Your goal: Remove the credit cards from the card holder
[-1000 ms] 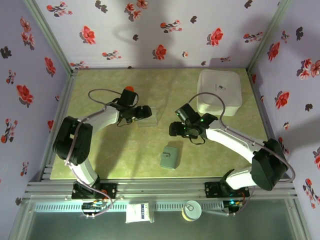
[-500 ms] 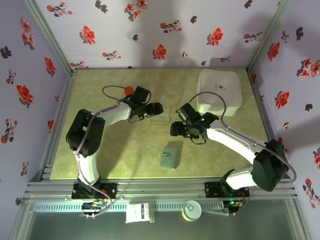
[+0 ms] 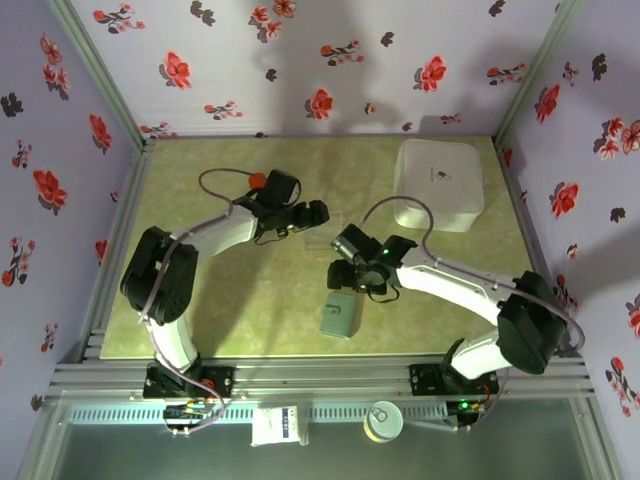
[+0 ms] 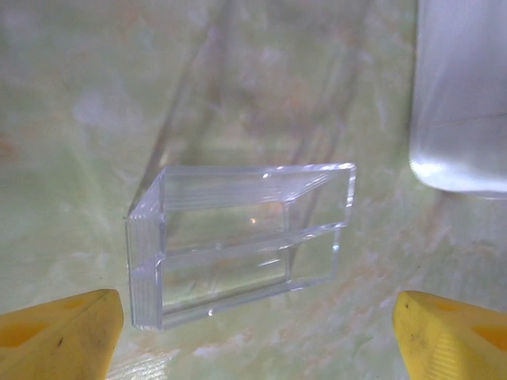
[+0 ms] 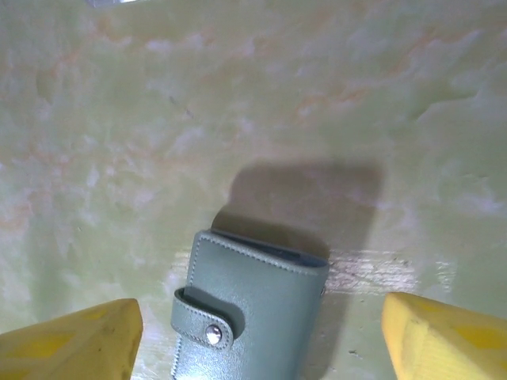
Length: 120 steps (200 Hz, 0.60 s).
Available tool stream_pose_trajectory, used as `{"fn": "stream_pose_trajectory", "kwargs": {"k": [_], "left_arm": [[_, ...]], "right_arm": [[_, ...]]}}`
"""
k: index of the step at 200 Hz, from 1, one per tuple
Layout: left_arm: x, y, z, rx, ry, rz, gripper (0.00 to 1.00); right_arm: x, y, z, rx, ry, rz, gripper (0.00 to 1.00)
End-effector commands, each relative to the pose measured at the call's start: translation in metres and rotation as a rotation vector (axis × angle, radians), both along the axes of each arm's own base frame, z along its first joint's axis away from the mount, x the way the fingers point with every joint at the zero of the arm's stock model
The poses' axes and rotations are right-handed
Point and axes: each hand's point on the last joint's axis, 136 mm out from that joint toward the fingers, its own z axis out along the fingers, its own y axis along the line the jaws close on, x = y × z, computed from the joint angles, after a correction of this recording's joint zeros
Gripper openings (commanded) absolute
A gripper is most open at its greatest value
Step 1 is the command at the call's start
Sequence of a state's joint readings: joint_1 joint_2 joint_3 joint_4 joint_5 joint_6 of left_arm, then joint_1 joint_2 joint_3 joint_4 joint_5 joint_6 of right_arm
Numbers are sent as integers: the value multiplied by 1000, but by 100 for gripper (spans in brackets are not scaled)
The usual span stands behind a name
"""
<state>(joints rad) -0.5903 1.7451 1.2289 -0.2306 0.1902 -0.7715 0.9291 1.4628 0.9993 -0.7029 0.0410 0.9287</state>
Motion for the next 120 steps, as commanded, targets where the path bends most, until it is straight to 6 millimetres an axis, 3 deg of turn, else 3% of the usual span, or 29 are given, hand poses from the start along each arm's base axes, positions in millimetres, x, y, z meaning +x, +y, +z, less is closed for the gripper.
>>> {"fn": "stream_pose_trajectory", "kwargs": {"k": [1, 48, 120], "left_arm": [[-6, 27, 17, 62, -49, 26, 90], [-18, 66, 30, 83, -84, 73, 91], [-28, 81, 24, 94, -63, 77, 91]], "right_arm": [[-12, -5, -21, -78, 44, -69, 92], [-21, 15, -46, -97, 87, -64, 99], [-33, 26, -76, -154, 137, -46, 93]]}}
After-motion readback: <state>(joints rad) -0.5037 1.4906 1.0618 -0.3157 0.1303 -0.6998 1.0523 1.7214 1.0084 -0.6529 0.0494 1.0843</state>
